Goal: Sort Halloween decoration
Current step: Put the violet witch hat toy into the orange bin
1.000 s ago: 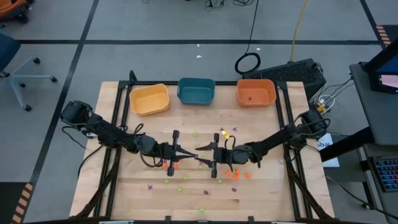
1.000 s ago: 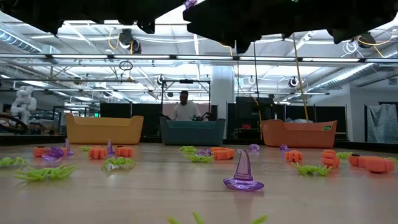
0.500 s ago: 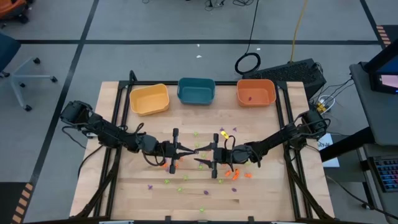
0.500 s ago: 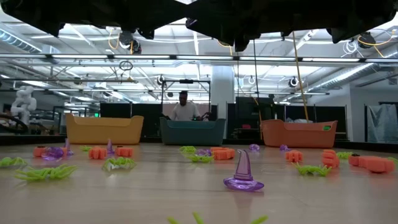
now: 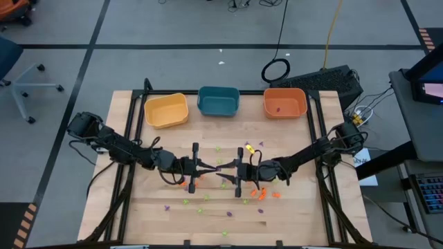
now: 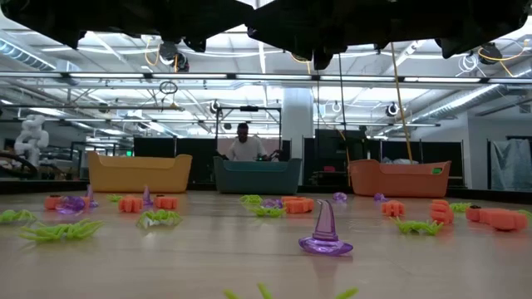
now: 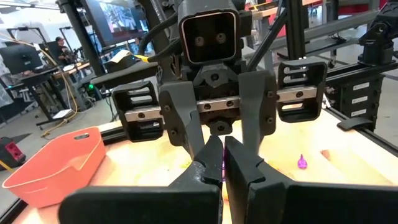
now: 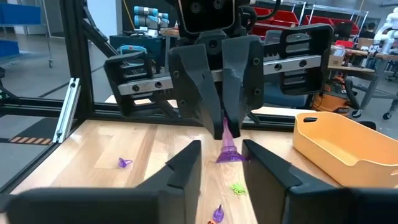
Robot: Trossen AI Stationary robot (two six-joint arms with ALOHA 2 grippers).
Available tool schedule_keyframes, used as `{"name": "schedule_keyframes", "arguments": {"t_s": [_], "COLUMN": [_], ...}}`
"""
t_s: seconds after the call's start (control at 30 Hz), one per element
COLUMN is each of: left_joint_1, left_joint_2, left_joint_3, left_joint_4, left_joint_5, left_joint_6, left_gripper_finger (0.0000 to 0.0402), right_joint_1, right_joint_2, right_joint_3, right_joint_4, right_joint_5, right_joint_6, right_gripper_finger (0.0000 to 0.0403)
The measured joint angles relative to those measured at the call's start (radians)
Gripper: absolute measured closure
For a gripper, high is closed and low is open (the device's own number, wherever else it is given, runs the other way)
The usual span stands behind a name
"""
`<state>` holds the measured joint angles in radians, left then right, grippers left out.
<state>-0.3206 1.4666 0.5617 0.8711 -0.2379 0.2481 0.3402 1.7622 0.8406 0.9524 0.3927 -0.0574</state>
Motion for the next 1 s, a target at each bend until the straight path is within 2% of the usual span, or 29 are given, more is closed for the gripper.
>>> {"name": "schedule_keyframes", "arguments": {"t_s": [0.27,0.57,0.67,0.8,0.9,1.0], "left_joint_1": [0.000,0.000,0.001,0.001,-0.003,-0.003], "left_joint_2": [0.000,0.000,0.000,-0.002,-0.014,-0.041], "left_joint_3": [0.000,0.000,0.000,0.000,0.000,0.000], "left_joint_4": [0.000,-0.001,0.001,0.005,0.000,-0.010], "left_joint_5": [0.000,0.000,0.007,0.008,-0.051,-0.109], "left_joint_6": [0.000,-0.028,-0.080,-0.085,-0.085,-0.085], "left_gripper_finger": [0.0402,0.0393,0.0357,0.0283,0.0229,0.0193], "right_joint_1": [-0.007,-0.007,-0.007,-0.006,-0.007,-0.007], "right_joint_2": [0.000,-0.001,-0.001,0.000,-0.004,-0.036], "right_joint_3": [0.000,0.000,0.000,0.000,0.000,-0.001], "right_joint_4": [-0.002,-0.014,-0.016,-0.027,-0.049,-0.117], "right_joint_5": [0.000,-0.001,-0.004,-0.005,-0.004,0.012], "right_joint_6": [0.000,-0.005,-0.008,-0.009,-0.008,-0.004], "right_gripper_finger": [0.0361,0.0363,0.0364,0.0364,0.0364,0.0364]}}
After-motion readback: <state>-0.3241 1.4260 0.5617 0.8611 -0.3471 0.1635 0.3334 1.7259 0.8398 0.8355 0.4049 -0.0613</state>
